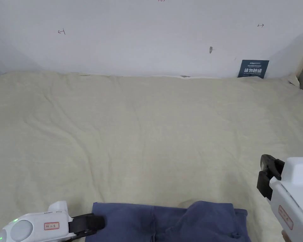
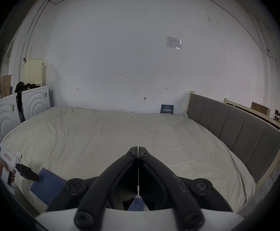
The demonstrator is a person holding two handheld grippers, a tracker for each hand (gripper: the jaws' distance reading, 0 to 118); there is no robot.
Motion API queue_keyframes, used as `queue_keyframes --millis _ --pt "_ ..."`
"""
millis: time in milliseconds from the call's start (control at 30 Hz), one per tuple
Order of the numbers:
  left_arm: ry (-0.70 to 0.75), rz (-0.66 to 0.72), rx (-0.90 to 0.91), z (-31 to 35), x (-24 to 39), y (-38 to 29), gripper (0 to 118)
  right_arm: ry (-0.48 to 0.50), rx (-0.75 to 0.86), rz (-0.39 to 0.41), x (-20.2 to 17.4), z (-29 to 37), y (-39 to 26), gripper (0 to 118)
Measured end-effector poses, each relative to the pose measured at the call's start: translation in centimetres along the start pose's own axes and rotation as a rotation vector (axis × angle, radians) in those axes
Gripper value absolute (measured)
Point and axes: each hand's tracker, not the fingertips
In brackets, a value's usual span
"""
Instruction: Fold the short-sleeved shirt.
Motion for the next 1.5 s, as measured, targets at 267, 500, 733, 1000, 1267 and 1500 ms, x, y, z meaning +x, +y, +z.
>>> queue_keyframes --millis 267,500,733,1000,1267,1500 --pt "0.018 -0.092 -0.007 -1.6 1.1 -0.3 13 -0.003 -0.009 -0.004 0.1 -0.3 0.0 3" --pt "0.045 -0.138 0.045 -0.1 2.6 -0.7 7 -0.003 -0.005 -0.005 0.4 -0.3 0.3 3" --pt "0.091 -0.055 0.133 5.4 0.4 0.5 7 0.015 0.017 -0.014 0.1 -0.1 0.8 3" --pt "0.235 -0.116 0.211 10.8 0.6 1.3 7 0.044 0.029 -0.023 -0.1 0.2 0.8 3" --pt "0.123 -0.194 0.145 9.1 13.1 1.1 7 0.051 0.046 -0.037 0.6 0.8 0.9 3" --pt "0.067 -0.329 0.005 1.8 21.3 1.0 7 0.024 0.055 -0.052 2.3 1.6 0.7 3"
